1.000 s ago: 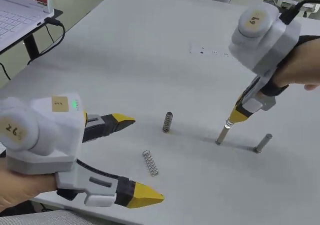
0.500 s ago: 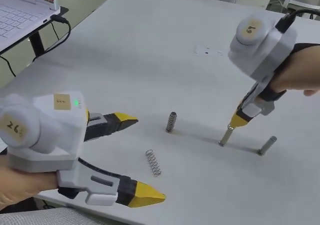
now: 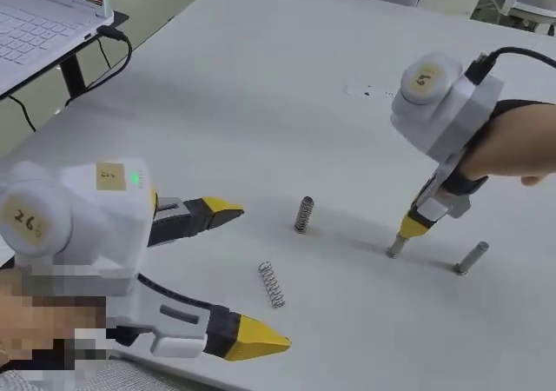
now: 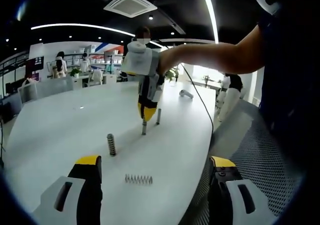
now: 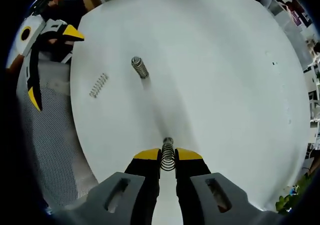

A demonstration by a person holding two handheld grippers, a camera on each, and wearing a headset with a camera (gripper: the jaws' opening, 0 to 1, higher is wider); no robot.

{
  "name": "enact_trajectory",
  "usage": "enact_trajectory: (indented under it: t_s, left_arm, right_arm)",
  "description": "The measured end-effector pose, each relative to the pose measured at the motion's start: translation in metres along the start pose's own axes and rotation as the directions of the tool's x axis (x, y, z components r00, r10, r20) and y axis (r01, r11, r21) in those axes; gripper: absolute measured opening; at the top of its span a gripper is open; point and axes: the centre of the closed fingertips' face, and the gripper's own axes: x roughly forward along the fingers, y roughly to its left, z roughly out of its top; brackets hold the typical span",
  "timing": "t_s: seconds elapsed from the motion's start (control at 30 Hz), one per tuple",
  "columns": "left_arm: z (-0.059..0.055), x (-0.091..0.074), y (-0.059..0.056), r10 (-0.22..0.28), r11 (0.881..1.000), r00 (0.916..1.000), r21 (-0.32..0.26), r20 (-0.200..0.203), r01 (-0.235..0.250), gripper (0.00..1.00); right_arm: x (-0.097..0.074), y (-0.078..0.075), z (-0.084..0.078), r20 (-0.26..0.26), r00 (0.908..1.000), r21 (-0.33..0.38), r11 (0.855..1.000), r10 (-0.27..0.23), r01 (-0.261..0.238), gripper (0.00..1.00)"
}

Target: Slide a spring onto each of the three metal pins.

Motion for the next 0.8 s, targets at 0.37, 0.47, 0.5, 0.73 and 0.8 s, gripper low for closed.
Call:
enact_trajectory:
  t_s: [0.37,0.47,0.5,0.73,0.8]
  left_arm:
    - [0.001,-0.001,-0.001,0.004,1.000,1.0000,-0.004,0.004,-0.004,0.84]
    - [0.001,-0.001,0.000,0.005,1.000,1.0000,-0.004,0.005,-0.005,0.84]
    - [0.001,-0.001,0.000,0.005,1.000,1.0000,-0.005,0.006,-0.005,0.84]
    - [0.001,-0.001,-0.001,0.005,1.000,1.0000,-0.006,0.004,-0.005,0.84]
    - [0.001,-0.001,-0.001,0.004,1.000,1.0000,-0.007,0.004,-0.004,0.83]
  right_arm:
    - [0.022,-0.004,-0.002,-0.024,0.9995,0.005,1.000,-0.019,0.019,0.09]
    - [0.026,-0.005,-0.002,-0.025,0.9995,0.008,1.000,-0.021,0.021,0.09]
    - [0.028,-0.005,-0.002,-0.027,0.9994,0.012,1.000,-0.023,0.023,0.09]
    - [0.026,-0.002,0.000,-0.019,0.9996,0.009,1.000,-0.020,0.020,0.09]
    - [0.026,-0.003,0.001,-0.012,0.9997,0.003,1.000,-0.021,0.021,0.09]
